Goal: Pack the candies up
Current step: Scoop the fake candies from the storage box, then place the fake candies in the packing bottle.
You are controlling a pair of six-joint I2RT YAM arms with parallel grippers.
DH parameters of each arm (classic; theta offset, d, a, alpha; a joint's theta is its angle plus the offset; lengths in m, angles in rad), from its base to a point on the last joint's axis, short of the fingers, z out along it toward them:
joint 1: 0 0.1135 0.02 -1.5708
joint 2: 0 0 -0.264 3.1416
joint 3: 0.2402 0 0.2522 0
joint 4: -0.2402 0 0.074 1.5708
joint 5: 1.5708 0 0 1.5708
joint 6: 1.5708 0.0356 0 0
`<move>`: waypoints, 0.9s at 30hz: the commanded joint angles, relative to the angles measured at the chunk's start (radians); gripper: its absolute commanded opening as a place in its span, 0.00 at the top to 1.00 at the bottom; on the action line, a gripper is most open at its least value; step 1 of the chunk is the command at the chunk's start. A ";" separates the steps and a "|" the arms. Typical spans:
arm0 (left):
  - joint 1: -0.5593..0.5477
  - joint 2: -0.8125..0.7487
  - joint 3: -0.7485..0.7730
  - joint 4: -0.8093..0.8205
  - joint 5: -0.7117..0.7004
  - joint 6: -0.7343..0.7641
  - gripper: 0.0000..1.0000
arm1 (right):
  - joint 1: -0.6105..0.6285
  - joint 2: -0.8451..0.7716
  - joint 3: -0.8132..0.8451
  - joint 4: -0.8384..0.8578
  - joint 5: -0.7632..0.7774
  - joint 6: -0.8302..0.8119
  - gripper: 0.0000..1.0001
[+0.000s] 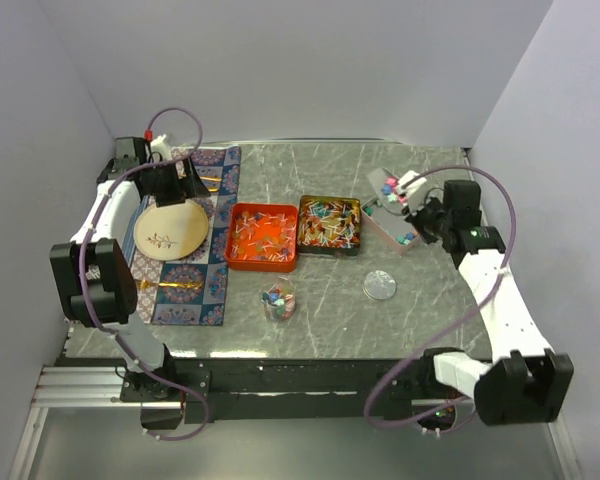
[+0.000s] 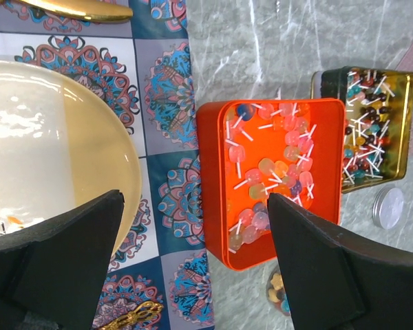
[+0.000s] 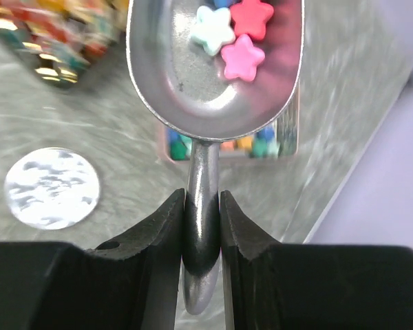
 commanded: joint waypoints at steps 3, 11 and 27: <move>-0.003 -0.097 0.003 0.038 -0.047 -0.061 0.05 | 0.264 -0.123 0.145 -0.228 -0.016 -0.183 1.00; -0.005 -0.163 -0.029 0.039 -0.040 -0.089 0.04 | 0.586 -0.065 0.278 -0.404 0.080 -0.338 1.00; -0.003 -0.378 -0.181 0.100 -0.094 -0.079 0.04 | 0.883 0.133 0.293 -0.464 0.253 -0.438 1.00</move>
